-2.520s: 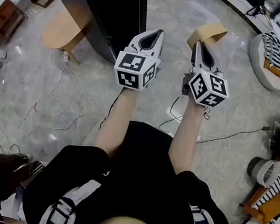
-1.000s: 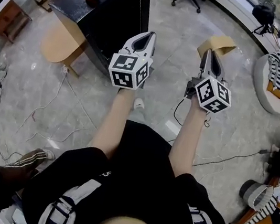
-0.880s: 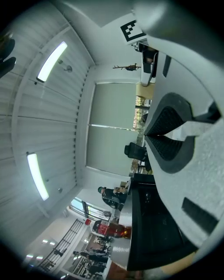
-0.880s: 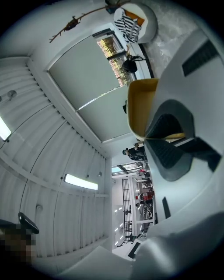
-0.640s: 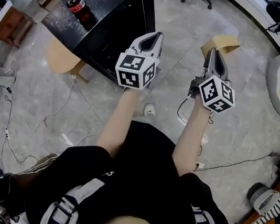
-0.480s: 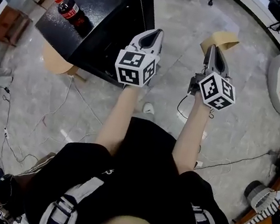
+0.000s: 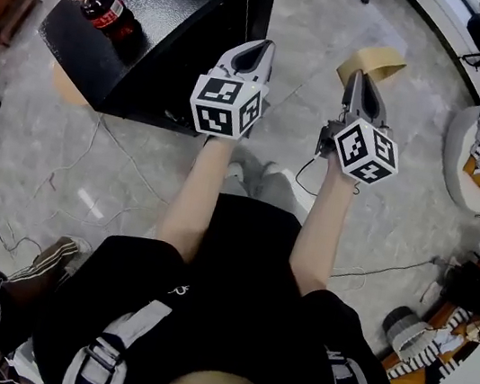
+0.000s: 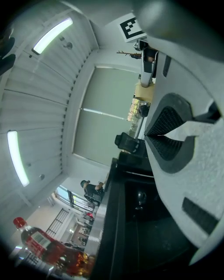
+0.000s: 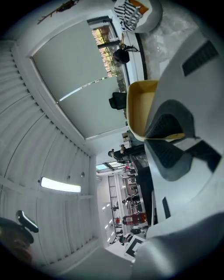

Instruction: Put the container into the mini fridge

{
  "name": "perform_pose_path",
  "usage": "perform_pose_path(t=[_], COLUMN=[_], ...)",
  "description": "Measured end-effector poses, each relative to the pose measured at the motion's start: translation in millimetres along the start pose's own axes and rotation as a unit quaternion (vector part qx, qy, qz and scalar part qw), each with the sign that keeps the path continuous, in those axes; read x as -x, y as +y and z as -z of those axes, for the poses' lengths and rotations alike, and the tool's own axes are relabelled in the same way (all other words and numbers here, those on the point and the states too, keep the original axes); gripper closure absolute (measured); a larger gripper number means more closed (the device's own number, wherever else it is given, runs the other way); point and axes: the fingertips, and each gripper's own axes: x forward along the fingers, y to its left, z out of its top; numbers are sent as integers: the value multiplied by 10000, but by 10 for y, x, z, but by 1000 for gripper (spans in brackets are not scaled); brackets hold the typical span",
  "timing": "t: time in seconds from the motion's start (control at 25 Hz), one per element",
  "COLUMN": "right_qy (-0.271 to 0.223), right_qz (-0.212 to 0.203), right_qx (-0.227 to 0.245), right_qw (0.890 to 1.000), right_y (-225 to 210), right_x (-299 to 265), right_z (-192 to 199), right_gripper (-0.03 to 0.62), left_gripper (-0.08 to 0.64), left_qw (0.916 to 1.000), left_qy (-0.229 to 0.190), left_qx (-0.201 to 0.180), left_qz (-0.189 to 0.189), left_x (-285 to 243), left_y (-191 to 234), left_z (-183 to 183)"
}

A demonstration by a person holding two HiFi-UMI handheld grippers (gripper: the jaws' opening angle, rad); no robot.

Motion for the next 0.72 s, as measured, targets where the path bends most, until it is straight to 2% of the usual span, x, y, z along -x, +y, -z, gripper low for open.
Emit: perform_pose_path(t=[0.16, 0.36, 0.52, 0.72], right_qy=[359, 910, 1438, 2013], right_qz=[-333, -776, -1136, -1642], right_qx=[31, 188, 261, 432], right_qw=[9988, 9926, 9827, 9647], right_y=[127, 315, 458, 795], right_x=[-240, -494, -596, -637], right_z=[218, 582, 968, 1497], right_gripper=[577, 577, 577, 577], left_gripper=[554, 554, 554, 554], left_qw=[9985, 9929, 9841, 9693], left_qy=[128, 282, 466, 538], left_qx=[266, 647, 951, 1291], left_qz=[-451, -960, -1423, -2025], left_x=[61, 161, 361, 702], left_y=[287, 563, 723, 1028], left_z=[190, 515, 837, 1163])
